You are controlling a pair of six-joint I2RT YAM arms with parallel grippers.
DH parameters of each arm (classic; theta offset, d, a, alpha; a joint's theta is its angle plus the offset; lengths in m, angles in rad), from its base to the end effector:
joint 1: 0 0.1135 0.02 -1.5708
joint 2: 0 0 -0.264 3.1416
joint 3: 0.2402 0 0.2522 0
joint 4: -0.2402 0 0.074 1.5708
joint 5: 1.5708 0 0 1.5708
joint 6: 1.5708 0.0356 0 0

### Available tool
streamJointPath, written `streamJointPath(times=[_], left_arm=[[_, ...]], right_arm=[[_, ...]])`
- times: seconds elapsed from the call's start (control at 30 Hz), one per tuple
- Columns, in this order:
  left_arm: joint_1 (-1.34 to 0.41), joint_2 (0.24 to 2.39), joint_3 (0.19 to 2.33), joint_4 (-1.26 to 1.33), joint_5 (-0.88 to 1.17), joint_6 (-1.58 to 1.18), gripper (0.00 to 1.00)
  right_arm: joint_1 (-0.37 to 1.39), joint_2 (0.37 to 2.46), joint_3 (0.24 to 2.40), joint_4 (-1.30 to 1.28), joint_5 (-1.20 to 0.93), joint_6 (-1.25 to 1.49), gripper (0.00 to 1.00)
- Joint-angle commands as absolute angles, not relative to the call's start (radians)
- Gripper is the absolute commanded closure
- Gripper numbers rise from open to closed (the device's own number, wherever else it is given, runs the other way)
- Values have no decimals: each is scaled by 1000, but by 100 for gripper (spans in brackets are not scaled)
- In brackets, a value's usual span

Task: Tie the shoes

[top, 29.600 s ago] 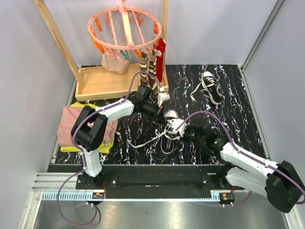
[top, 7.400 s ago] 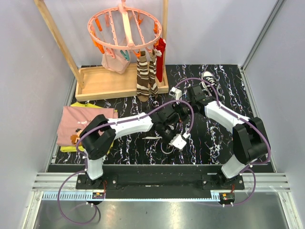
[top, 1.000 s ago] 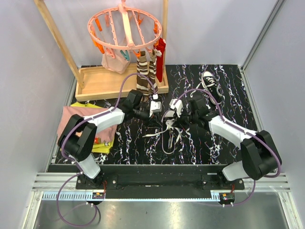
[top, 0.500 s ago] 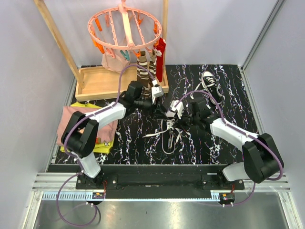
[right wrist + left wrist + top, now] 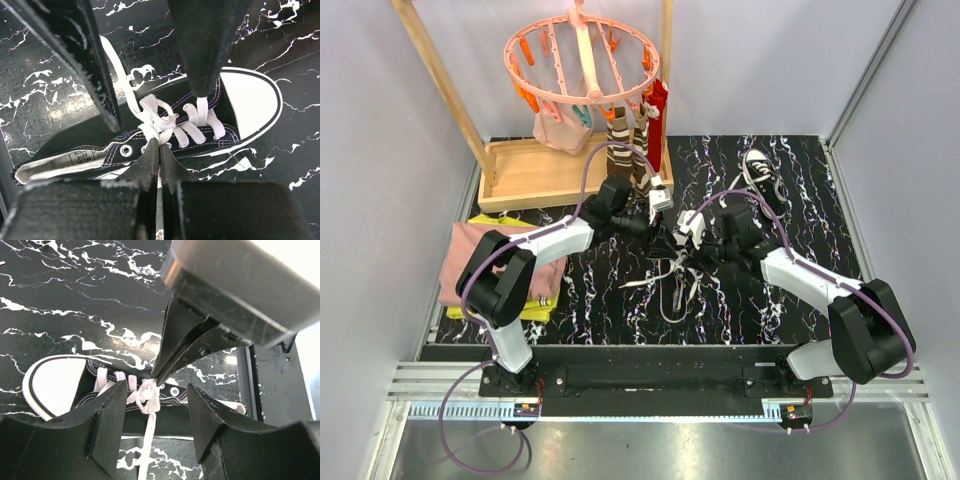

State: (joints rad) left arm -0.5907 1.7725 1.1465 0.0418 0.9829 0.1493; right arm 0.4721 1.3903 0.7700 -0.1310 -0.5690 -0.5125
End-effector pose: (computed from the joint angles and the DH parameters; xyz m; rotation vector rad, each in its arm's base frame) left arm 0.3031 -0.2389 0.2255 1.2879 1.6935 -1.3085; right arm 0.2431 0.1457 0.2087 -1.3095 1.8396 0.6353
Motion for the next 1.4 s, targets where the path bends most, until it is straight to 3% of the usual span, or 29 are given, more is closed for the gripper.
streamJointPath(times=[0.0,0.1,0.37,0.5,0.63,0.77,0.93,1.37], left_arm=[[-589,1761,1131,22,965,216,48],[-589,1764,1128,3,960,248,53],[-609,1790,1137,-48,936,299,55],[-609,1798,1140,-48,934,304,64],[-611,1805,1149,-48,930,308,66],[-611,1790,1147,-28,936,299,88],[-609,1721,1129,57,963,226,100],[-581,1671,1106,3,973,201,100]], right_arm=[[465,1361,772,-94,-580,-532,100],[465,1359,772,-92,-580,-532,100],[465,1358,769,-92,-578,-531,100],[465,1359,770,-92,-581,-531,100],[466,1361,772,-92,-583,-532,100],[465,1361,769,-94,-584,-534,100],[465,1362,762,-92,-586,-541,100],[463,1350,752,-92,-575,-549,100]])
